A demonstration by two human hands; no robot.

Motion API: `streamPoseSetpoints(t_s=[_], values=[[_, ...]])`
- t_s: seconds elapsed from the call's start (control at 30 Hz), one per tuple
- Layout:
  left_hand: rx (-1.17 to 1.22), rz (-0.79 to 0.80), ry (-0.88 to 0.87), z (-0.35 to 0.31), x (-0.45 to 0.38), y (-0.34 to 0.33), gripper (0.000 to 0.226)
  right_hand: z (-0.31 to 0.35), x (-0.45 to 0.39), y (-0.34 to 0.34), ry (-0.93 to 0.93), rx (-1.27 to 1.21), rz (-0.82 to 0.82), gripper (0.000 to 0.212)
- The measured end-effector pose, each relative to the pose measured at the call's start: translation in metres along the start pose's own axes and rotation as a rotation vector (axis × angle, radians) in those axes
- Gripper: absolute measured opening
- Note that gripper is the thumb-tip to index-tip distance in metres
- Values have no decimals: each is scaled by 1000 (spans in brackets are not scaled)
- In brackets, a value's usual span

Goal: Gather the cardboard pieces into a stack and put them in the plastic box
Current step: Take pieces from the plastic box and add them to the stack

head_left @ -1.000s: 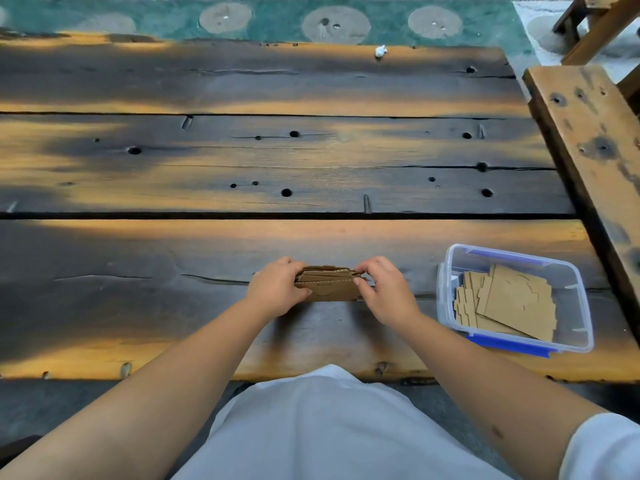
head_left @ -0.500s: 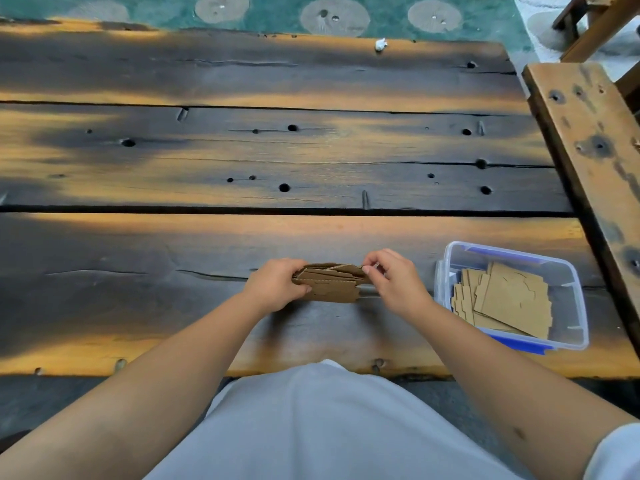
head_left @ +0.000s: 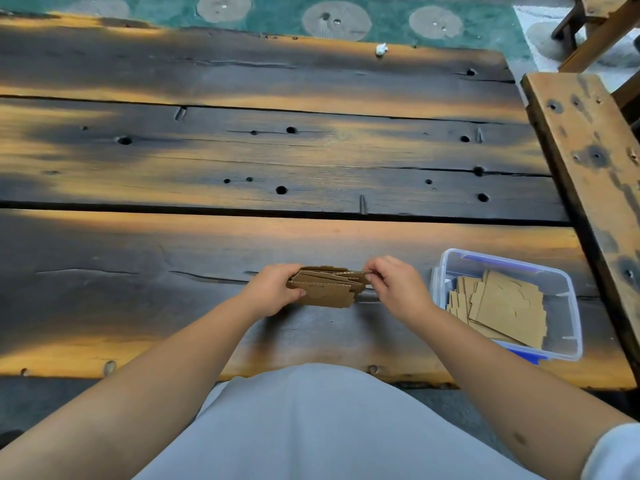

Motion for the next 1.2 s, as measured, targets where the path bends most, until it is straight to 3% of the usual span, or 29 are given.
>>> streamPoseSetpoints(t_s=[0.23, 0.43, 0.6, 0.8, 1.03, 1.2], values=[[90, 23, 17, 1, -1, -1, 27, -21, 1, 13, -155, -191, -110, 10], [207, 0, 74, 8, -5, -6, 27, -31, 2, 0, -282, -275, -74, 10], [316, 4, 68, 8, -7, -8, 38, -22, 0, -19, -203, -199, -7, 7], [404, -34, 72, 10, -4, -5, 36, -28, -1, -17, -241, -247, -20, 11], [278, -19, 89, 10, -5, -8, 31, -29, -1, -24, -174, -219, 32, 15], [220, 7, 94, 14, -6, -7, 27, -26, -4, -19, -94, -204, 4, 6]])
Point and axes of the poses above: each hand's wrist, its own x-axis away from the middle knuckle, its own y-axis out of the back of the hand, z = x × y, the point moved 6 cm from there along -x, towards the middle knuckle, and after that the axes turned 9 degrees about -x, right-handed, at the moved point
